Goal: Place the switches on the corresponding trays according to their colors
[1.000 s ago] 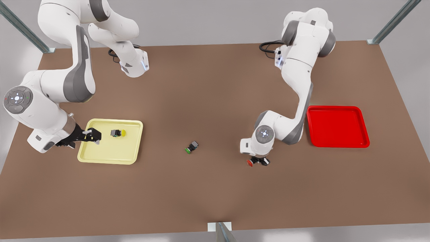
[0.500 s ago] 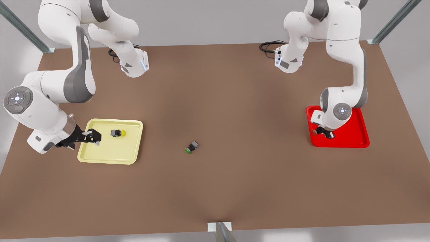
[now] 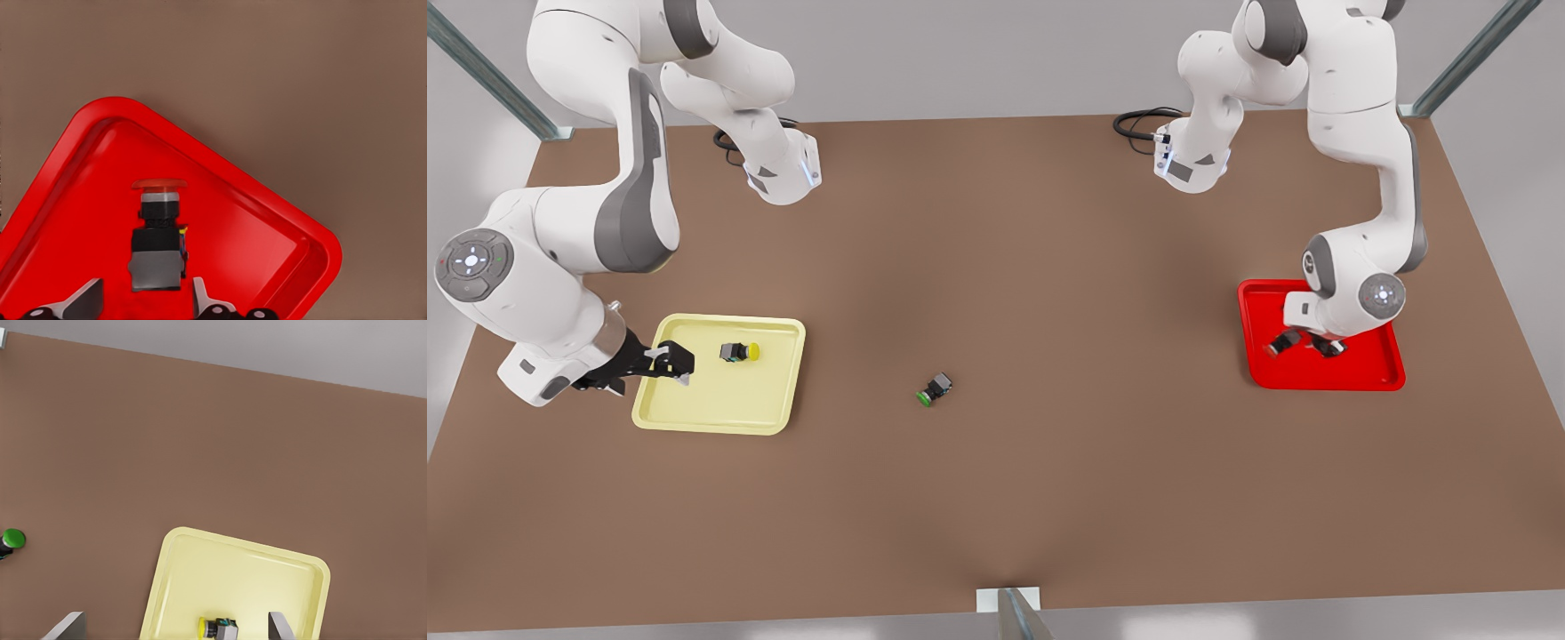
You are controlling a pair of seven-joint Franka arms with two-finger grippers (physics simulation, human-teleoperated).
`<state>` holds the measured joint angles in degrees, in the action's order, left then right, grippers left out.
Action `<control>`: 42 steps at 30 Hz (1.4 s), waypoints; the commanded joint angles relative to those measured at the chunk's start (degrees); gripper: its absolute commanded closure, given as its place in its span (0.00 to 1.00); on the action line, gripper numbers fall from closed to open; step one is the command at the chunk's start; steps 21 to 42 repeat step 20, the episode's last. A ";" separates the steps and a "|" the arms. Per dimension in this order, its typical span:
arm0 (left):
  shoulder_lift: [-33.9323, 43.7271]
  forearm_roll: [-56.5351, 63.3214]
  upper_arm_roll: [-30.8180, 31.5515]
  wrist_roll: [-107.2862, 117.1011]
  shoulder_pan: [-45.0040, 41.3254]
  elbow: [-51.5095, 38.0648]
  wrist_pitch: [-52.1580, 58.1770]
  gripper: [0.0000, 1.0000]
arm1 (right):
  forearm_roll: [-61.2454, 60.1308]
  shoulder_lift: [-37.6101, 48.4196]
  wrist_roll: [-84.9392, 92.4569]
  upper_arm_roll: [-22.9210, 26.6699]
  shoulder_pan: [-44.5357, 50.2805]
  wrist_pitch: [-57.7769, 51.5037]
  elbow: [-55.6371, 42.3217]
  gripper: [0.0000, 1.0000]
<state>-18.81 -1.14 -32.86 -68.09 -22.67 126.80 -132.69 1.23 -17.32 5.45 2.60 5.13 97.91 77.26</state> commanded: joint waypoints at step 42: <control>0.27 4.30 34.80 71.52 18.10 -52.19 30.39 0.00 | -0.35 0.18 -0.18 0.39 -0.56 -0.09 -0.62 0.00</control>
